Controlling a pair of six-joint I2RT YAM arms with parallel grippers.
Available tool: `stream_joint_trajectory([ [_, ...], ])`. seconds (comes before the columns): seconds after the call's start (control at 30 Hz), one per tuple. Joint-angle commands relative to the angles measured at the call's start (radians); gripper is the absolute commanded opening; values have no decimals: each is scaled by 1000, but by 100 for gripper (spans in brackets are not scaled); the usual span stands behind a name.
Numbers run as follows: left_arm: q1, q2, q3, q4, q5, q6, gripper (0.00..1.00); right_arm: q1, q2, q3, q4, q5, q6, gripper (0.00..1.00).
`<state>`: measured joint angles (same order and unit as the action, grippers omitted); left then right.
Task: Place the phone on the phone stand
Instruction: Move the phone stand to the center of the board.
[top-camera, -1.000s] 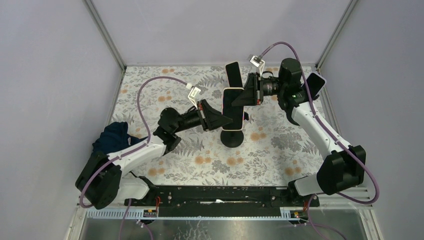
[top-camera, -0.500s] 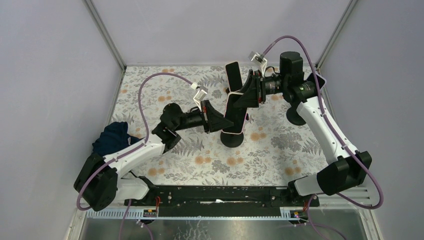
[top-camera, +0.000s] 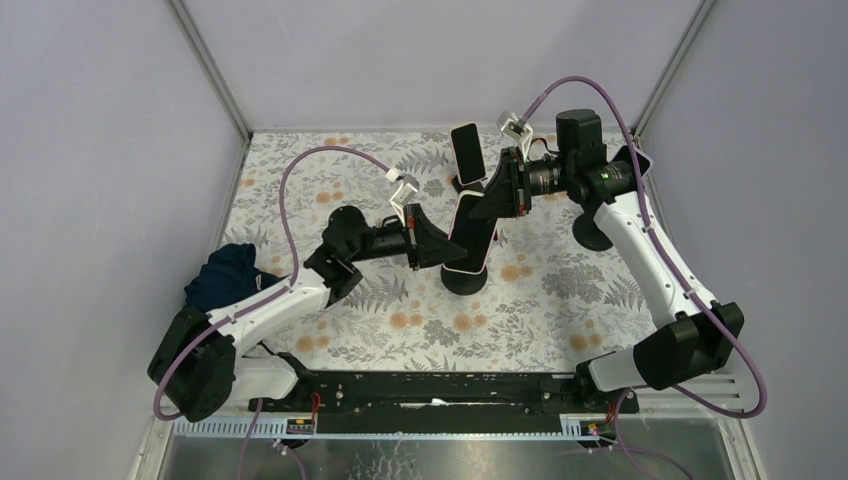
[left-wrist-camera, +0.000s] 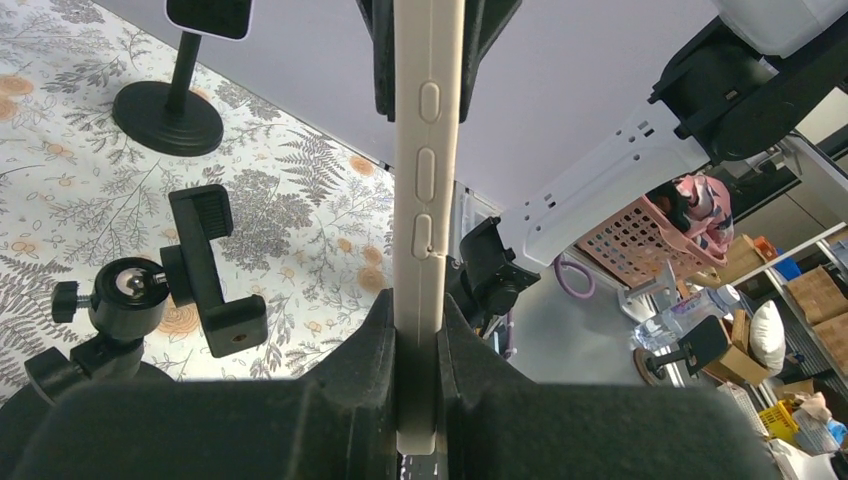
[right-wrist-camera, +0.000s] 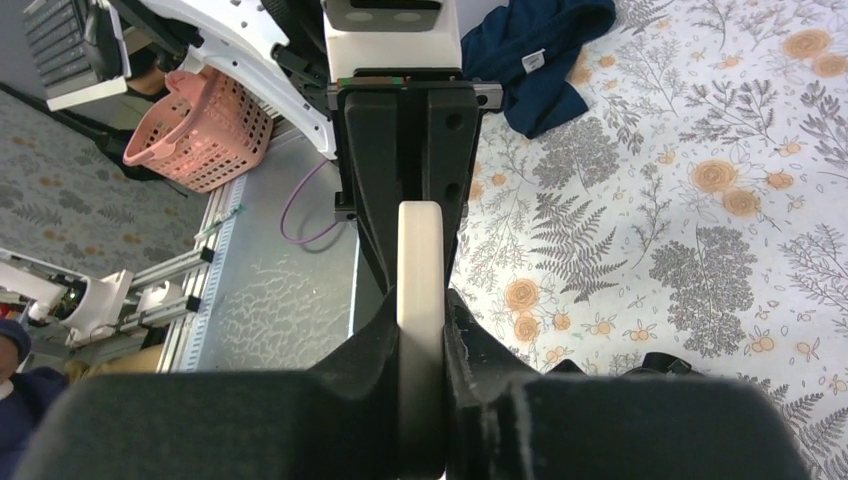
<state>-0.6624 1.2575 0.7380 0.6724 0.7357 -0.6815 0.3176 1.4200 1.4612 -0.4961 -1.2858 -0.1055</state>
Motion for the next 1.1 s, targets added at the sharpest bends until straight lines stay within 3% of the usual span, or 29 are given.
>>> stream_joint_trajectory([
  [0.0,3,-2,18,64,-51,-9,0,5,-20,37,-59,-37,-38,5],
  [0.03,3,-2,19,53,-57,-6,7,6,-23,37,-58,-38,-40,0],
  [0.1,4,-14,21,8,-82,15,30,5,-35,39,-58,-24,-43,0],
  [0.27,43,-159,-77,-58,-218,198,63,-32,-69,33,-61,2,-43,0],
  [0.33,51,-231,-192,2,-340,268,78,-66,-83,29,-55,-3,-37,0],
  [0.43,50,-313,-410,250,-487,323,97,-122,-103,15,-22,-39,-12,0],
  [0.57,51,-228,-537,497,-567,266,99,-197,-129,-5,25,-88,34,0],
  [0.67,50,-57,-484,516,-382,304,99,-243,-139,-12,53,-108,63,0],
  [0.73,31,89,-469,621,-331,301,99,-268,-144,-23,88,-119,95,0],
  [0.87,-43,367,-453,881,-409,429,96,-291,-157,-60,172,-134,179,0],
  [1.07,-123,602,-285,924,-562,540,89,-299,-161,-74,213,-145,213,0],
])
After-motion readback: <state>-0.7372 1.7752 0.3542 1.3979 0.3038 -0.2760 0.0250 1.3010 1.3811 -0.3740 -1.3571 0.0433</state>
